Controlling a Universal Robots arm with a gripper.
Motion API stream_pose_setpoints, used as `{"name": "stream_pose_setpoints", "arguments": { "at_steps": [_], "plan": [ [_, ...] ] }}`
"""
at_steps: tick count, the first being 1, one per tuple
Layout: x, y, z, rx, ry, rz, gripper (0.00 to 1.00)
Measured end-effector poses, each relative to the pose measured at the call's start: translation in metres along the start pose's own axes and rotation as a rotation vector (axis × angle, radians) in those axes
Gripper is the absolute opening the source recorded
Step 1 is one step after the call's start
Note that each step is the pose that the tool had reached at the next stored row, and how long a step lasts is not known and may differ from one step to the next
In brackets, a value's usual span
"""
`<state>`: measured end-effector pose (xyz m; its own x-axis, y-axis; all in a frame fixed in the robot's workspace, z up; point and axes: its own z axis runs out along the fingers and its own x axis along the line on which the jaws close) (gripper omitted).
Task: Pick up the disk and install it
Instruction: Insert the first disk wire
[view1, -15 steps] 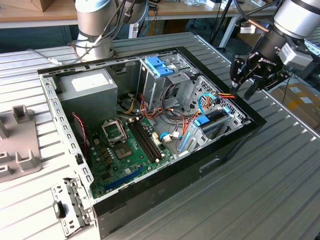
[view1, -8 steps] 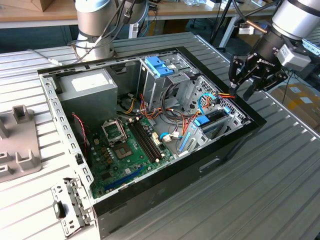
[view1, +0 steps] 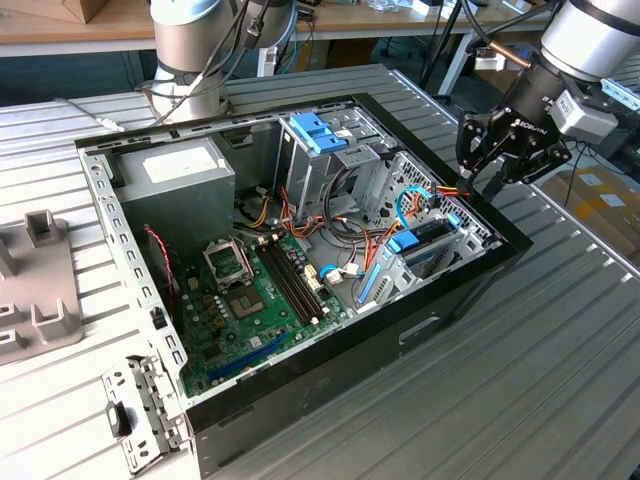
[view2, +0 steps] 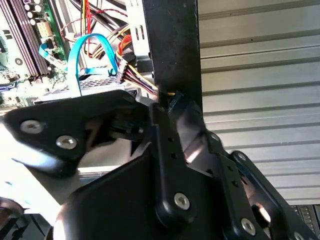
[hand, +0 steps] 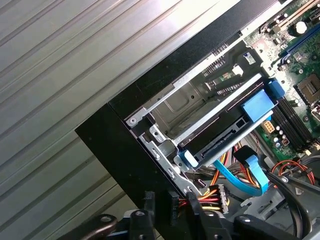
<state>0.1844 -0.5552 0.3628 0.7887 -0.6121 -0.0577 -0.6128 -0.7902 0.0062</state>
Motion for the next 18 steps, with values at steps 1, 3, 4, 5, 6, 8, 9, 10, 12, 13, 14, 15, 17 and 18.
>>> {"name": "stream_pose_setpoints", "arguments": {
  "at_steps": [1, 3, 4, 5, 6, 8, 9, 10, 12, 13, 14, 15, 17, 18],
  "plan": [
    [0.0000, 0.0000, -0.0001, -0.0003, 0.0003, 0.000, 0.22],
    [0.0000, 0.0000, -0.0001, -0.0002, 0.0002, 0.000, 0.19],
    [0.0000, 0.0000, 0.0001, 0.0000, 0.0001, 0.000, 0.19],
    [0.0000, 0.0000, 0.0001, 0.0001, 0.0000, 0.000, 0.19],
    [0.0000, 0.0000, 0.0001, 0.0000, 0.0000, 0.000, 0.19],
    [0.0000, 0.0000, 0.0002, 0.0000, 0.0001, 0.000, 0.19],
    [0.0000, 0.0000, 0.0002, 0.0000, 0.0000, 0.000, 0.19],
    [0.0000, 0.0000, 0.0002, 0.0001, 0.0000, 0.000, 0.19],
    [0.0000, 0.0000, -0.0002, 0.0006, -0.0005, 0.000, 0.19],
    [0.0000, 0.0000, -0.0010, 0.0018, -0.0015, 0.000, 0.19],
    [-0.0001, 0.0000, -0.0024, 0.0022, -0.0017, 0.000, 0.19],
    [-0.0003, -0.0001, -0.0040, 0.0020, -0.0016, 0.000, 0.19],
    [-0.0022, -0.0020, -0.0090, 0.0022, -0.0017, 0.000, 0.19],
    [-0.0029, -0.0027, -0.0109, 0.0021, -0.0016, 0.000, 0.18]
  ]
}}
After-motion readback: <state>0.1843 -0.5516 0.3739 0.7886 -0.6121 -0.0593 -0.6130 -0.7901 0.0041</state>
